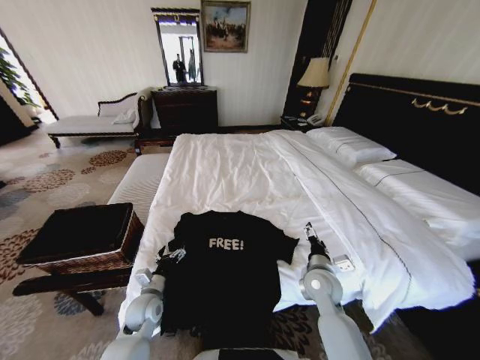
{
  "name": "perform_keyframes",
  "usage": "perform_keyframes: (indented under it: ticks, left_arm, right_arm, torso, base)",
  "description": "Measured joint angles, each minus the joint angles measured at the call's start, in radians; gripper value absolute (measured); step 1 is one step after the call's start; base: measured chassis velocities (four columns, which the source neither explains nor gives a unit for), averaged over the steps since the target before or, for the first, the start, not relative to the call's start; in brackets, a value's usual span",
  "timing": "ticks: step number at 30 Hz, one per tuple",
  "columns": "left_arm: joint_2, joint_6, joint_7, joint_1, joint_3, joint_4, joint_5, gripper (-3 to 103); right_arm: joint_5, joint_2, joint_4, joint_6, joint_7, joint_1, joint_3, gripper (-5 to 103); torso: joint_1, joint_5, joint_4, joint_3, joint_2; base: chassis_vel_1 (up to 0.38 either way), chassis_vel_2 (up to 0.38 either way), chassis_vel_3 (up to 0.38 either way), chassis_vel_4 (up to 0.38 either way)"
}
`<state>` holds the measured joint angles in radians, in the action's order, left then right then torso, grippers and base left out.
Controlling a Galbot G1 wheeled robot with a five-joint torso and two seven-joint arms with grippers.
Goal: Fold the clothes on the bed and place them into the basket.
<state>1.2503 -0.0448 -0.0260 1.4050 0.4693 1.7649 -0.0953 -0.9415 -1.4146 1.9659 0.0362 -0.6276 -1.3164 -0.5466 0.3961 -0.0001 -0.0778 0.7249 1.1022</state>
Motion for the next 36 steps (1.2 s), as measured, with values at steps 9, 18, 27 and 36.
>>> perform_keyframes:
  ticks: [9,18,27,36]
  left_arm:
    - [-0.052,-0.011,0.014,-0.024,-0.003,-0.06,0.16,100]
    - [-0.138,-0.014,0.044,-0.016,0.003,-0.085,0.181,100]
    - [-0.162,0.006,0.044,-0.043,-0.027,-0.094,0.121,100]
    - [-0.135,0.01,0.027,-0.155,-0.098,-0.191,0.12,100]
  right_arm:
    - [-0.004,0.002,-0.007,-0.016,-0.019,-0.007,0.0,100]
    - [0.007,-0.012,-0.01,-0.026,-0.028,-0.002,0.02,100]
    - [0.018,-0.023,-0.01,-0.023,-0.027,-0.011,0.038,100]
    - [0.024,-0.024,-0.009,-0.022,-0.029,-0.015,0.03,100]
  torso:
    - [0.0,0.0,-0.0001,0.0,0.0]
    - [0.0,0.0,0.0,0.0,0.0]
    - [0.0,0.0,0.0,0.0,0.0]
    - [0.0,0.0001,-0.0003,0.0,0.0]
  base:
    - [0.0,0.0,0.0,0.0]
    - [0.0,0.0,0.0,0.0]
    - [0.0,0.0,0.0,0.0]
    - [0.0,0.0,0.0,0.0]
